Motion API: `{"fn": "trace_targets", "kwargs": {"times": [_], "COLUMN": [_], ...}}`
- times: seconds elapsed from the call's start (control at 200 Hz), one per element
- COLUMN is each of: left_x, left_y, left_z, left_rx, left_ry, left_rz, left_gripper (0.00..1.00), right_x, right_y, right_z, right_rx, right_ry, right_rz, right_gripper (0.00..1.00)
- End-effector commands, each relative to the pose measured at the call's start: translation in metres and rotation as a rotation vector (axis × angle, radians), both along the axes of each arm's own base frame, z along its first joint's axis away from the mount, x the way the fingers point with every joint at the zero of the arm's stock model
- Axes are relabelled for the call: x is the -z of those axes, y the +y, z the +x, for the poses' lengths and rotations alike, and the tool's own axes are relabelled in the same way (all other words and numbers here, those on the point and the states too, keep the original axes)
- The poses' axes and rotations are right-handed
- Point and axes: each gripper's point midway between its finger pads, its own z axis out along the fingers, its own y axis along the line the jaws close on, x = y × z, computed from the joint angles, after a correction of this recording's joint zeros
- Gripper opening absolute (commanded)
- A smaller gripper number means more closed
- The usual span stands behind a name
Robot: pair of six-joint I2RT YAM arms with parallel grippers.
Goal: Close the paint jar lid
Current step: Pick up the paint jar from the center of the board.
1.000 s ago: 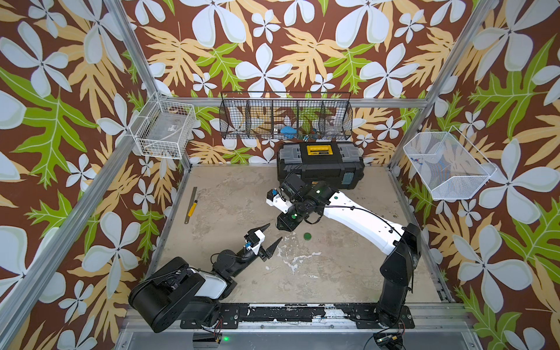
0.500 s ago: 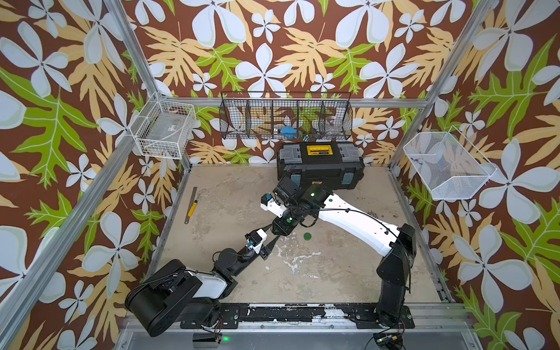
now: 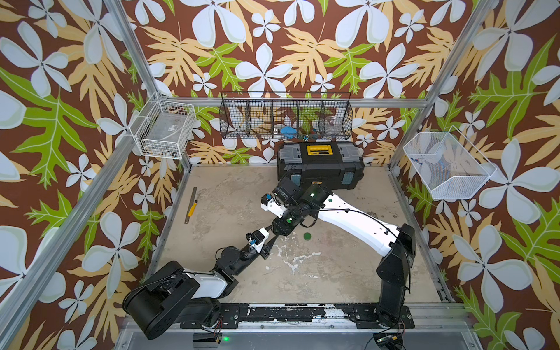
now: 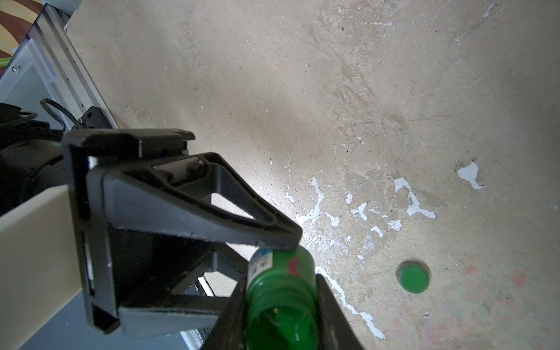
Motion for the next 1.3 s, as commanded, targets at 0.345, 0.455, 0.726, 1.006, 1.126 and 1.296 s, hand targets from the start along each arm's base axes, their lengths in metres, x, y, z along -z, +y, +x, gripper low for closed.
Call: {"fn": "trace_targets", "kwargs": {"times": [0.345, 0.455, 0.726, 1.006, 1.126, 1.296], "left_x": [-0.006, -0.007, -0.007, -0.005, -0.005, -0.007], "left_y": [0.003, 0.003, 0.003, 0.004, 0.004, 0.004], "left_z": [0.001, 0.001, 0.0, 0.0, 0.0, -0.002], "left_rx": [-0.018, -0.019, -0.014, -0.018, -0.019, -0.013], "left_ry": [-0.009, -0.01, -0.008, -0.006, -0.003, 0.002], "left_rz": [-0.014, -0.015, -0.015, -0.013, -0.015, -0.031], "left_gripper": [0.32, 0.28, 0.22, 0.22, 0.22, 0.23], "right_x": [0.007, 0.008, 0.006, -0.025, -0.057, -0.059], "right_y": [-0.003, -0.004, -0.004, -0.005, -0.016, -0.067], "right_z": [-0.001, -0.001, 0.001, 0.008, 0.017, 0.048], "right_rx": [0.002, 0.004, 0.012, 0.034, 0.075, 0.236], "right_ry": [0.015, 0.013, 0.004, -0.077, -0.143, -0.157], "right_rz": [-0.033, -0.035, -0.036, 0.013, 0.087, 0.163], "right_gripper": [0.3, 0.32, 0.45, 0.62, 0.7, 0.72]}}
